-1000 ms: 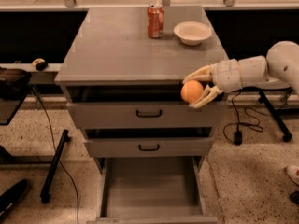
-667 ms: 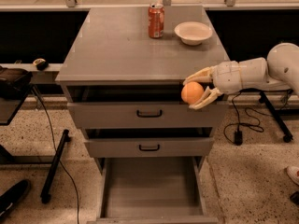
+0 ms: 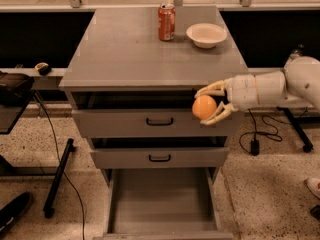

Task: Pick orange from bottom drawer and place on counter

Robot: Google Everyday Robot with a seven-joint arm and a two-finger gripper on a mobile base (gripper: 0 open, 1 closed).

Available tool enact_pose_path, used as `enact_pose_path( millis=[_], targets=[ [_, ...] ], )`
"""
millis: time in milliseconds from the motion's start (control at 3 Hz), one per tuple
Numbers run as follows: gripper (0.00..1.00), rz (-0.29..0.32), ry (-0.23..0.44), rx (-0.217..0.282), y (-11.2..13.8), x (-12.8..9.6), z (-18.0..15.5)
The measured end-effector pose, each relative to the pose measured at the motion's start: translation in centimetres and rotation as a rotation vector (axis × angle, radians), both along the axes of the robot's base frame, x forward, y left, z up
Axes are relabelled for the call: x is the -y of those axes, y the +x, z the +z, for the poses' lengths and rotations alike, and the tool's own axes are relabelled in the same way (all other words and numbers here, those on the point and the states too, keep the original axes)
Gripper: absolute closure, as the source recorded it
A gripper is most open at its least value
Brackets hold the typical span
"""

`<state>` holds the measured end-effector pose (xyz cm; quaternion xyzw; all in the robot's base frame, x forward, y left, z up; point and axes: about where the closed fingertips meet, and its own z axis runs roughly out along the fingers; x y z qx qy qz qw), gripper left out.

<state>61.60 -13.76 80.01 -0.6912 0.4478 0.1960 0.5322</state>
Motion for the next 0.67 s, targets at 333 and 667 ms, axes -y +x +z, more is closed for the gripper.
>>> enact_pose_path(
  millis=[333,667],
  targets=[
    [1.00,-0.009,-0.023,0.182,-3.9,-0.3,-0.2],
    [1.00,-0.048,-0.092,0.374,-8.2,-1.1,-3.7]
  ],
)
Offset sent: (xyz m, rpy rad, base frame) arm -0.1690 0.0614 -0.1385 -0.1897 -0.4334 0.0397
